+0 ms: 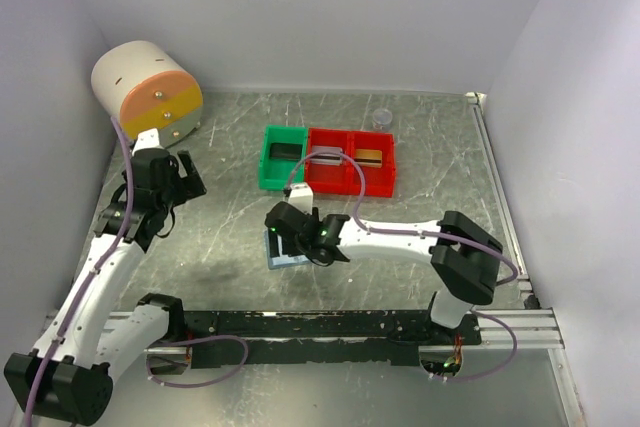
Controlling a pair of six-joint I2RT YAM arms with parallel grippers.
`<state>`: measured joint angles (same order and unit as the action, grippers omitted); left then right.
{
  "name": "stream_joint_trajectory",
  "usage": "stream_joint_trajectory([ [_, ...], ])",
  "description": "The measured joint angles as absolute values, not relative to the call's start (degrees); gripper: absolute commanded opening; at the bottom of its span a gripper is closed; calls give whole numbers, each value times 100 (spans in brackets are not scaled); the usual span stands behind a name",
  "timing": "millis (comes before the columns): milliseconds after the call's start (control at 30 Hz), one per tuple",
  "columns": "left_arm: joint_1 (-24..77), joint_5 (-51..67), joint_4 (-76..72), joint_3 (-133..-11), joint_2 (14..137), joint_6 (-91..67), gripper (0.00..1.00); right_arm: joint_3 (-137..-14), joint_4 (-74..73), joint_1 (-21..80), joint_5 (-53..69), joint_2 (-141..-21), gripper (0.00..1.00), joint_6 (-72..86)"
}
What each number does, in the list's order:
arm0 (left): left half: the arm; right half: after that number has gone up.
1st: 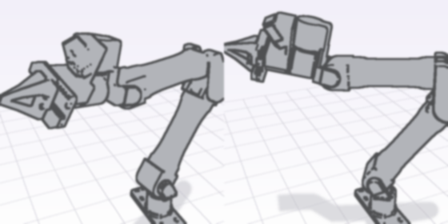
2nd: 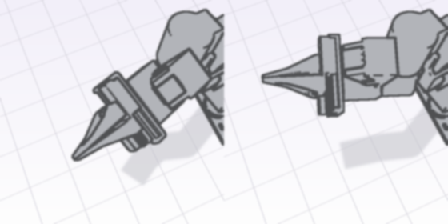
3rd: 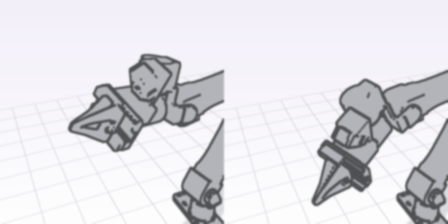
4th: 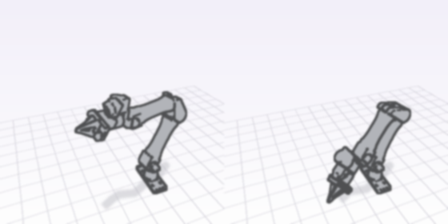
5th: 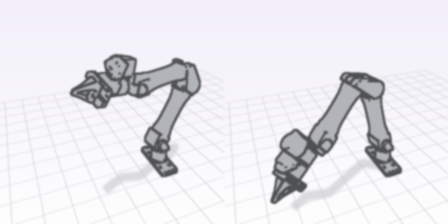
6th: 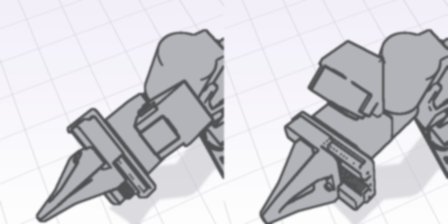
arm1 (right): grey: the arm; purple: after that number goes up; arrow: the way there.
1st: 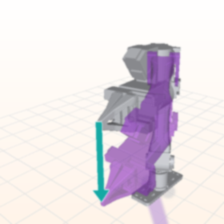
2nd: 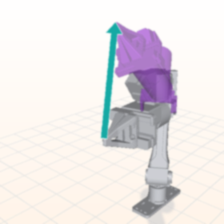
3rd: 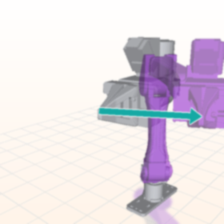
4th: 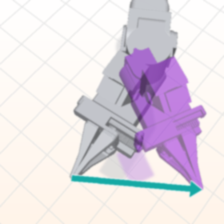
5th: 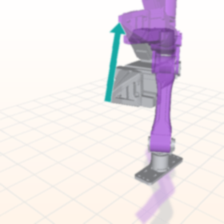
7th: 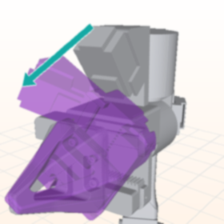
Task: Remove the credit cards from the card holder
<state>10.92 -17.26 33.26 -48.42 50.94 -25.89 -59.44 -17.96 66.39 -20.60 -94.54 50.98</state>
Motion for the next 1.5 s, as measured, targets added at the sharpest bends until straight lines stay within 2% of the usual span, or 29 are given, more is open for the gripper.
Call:
stream_joint_trajectory([
  [300, 1090, -1933, 3312, -4823, 4772, -2534, 99, -6624, -2014, 6650, -2143, -10060, 66, 4860],
  [567, 1074, -587, 2847, -4600, 4849, -2008, 99, -6608, -2163, 6643, -2397, -10276, 66, 4899],
  [767, 1070, -421, 2899, -4617, 5387, -1900, 99, -6611, -2231, 6582, -2399, -10558, 64, 4895],
  [1000, 1070, -421, 2961, -4617, 5297, -1900, 99, -6925, -2329, 6565, -2414, -10860, 49, 4912],
  [1300, 1070, -419, 2980, -4617, 5260, -1909, 99, -7341, -2724, 6591, -2462, -11032, 64, 4886],
  [1500, 1070, -587, 2991, -4617, 4947, -2001, 99, -7575, -2783, 6643, -2418, -11030, 63, 4888],
])
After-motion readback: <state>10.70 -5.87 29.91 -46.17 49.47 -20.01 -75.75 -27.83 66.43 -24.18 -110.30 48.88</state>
